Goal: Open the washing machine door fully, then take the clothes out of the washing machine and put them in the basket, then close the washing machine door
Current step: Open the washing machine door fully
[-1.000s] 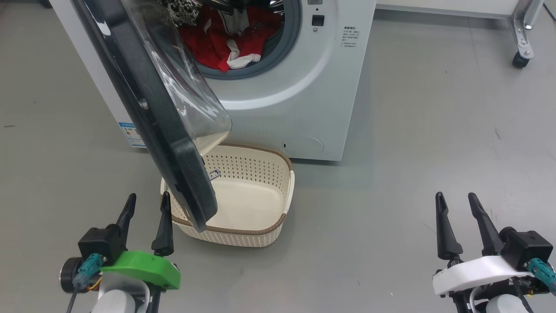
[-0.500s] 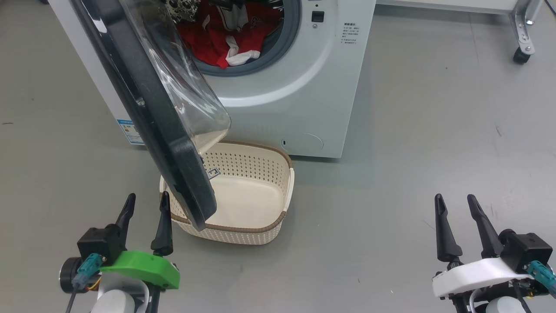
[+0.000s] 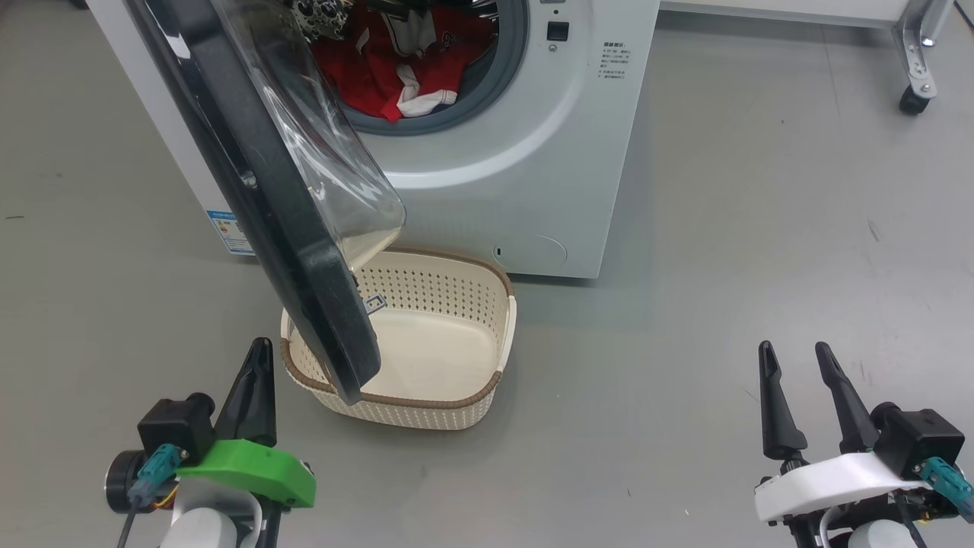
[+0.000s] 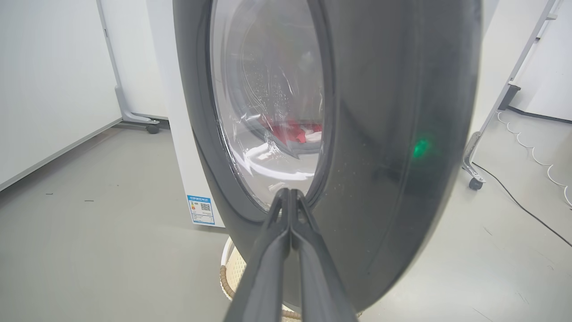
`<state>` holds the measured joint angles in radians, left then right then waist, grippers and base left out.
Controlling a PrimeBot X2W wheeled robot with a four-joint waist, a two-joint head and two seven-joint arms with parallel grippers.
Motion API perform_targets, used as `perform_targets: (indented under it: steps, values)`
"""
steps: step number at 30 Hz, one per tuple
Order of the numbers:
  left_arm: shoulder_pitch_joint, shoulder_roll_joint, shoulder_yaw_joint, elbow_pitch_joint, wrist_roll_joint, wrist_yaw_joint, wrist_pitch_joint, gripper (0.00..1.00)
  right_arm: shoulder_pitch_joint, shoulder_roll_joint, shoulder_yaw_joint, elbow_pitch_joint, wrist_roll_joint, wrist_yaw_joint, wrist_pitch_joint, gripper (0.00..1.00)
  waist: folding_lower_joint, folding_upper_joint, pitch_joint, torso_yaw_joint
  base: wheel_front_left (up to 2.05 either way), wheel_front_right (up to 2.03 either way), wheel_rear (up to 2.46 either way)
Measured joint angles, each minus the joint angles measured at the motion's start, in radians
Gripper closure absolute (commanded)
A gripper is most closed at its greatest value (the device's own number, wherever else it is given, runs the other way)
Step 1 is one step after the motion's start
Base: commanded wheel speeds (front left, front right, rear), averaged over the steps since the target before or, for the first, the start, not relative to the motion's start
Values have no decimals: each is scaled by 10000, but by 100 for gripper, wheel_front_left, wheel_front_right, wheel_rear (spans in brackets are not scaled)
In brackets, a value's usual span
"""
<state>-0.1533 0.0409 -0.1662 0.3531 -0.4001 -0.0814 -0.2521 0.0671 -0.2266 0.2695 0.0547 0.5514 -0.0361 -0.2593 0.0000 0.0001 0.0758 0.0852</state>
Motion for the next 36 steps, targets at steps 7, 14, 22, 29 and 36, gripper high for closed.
perform_targets:
  steps: [7,14,22,29,36]
  values:
    - [-2,-2,77,-94,2,-2,0,100,0,90,-36,94,-86,86,0,0,0,0,-44,8,0,0,0]
    - [-123,-15,474,-623,8,-2,0,100,1,134,-88,178,-96,173,0,0,0,0,-121,16,0,0,0]
    - [-830,-40,846,-1471,96,-44,-2,100,12,209,-115,249,-194,255,0,0,0,0,-236,42,0,0,0]
    - [-1390,-36,1062,-2232,403,-42,-46,100,12,324,-161,259,-276,347,0,0,0,0,-339,39,0,0,0]
    - [-1939,-33,913,-2869,629,-109,-48,100,16,395,-201,290,-362,351,0,0,0,0,-382,-6,0,0,0]
